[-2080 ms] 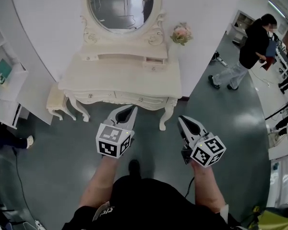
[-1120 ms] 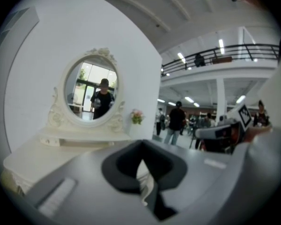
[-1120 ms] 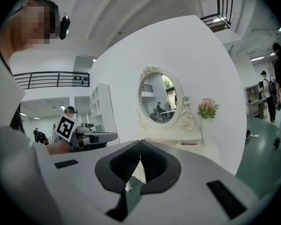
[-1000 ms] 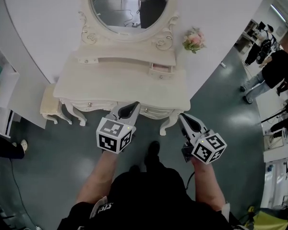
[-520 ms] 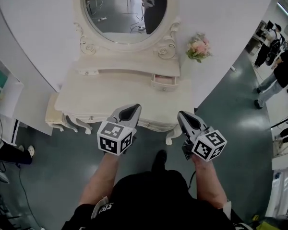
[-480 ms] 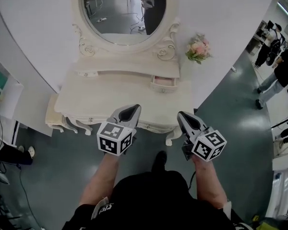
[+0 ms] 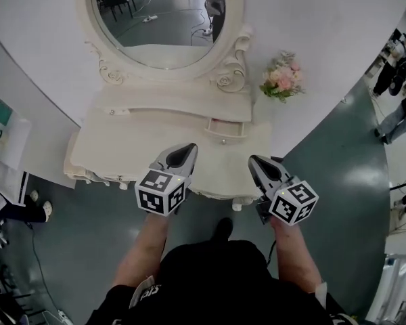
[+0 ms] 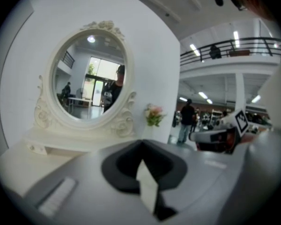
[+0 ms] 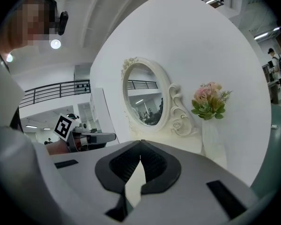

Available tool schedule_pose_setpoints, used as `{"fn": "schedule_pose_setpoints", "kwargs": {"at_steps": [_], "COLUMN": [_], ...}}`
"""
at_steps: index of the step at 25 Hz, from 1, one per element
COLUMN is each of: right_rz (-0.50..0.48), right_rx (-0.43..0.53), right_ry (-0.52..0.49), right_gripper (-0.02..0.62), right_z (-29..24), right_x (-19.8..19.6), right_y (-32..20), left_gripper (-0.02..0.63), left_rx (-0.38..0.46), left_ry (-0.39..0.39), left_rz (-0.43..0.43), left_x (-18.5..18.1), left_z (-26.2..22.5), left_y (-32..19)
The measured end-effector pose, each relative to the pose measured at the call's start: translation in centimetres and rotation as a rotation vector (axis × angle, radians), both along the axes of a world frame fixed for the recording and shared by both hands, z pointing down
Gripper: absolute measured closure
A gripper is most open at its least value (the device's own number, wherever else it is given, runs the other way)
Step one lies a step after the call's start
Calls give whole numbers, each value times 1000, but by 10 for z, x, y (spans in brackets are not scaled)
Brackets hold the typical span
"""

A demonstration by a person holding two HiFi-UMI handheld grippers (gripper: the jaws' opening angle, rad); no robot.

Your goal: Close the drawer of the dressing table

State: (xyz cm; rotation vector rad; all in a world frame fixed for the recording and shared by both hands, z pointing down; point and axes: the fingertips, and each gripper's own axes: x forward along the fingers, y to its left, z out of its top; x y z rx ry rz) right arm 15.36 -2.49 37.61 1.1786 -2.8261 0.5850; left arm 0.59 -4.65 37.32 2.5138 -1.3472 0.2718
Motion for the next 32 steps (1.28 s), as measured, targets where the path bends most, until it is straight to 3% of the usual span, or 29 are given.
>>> {"fn": "schedule_pose_setpoints", "kwargs": {"at_steps": [5,13,22,32], "right_rz": [-43,-39,102,195], "right_rx": [-21,-76,-86,-180], "right_ry": [-6,24,155,174], "right_gripper": [600,597,578,554], "right_z": [11,32,40,90], "right_x": [5,-17,-42,-49], "right_y": [-25,-50,-90,-100], "left_gripper": [595,595,595,595], "left_rx": [-28,-58,-35,-79], "left_ry": [-18,-13,19,14], "left_rz": [-33,-2,101,166], "left_x": [8,1,-31,-38], "left_z": [5,21,30,66], "left_y": [-22,-43,-81,-102]}}
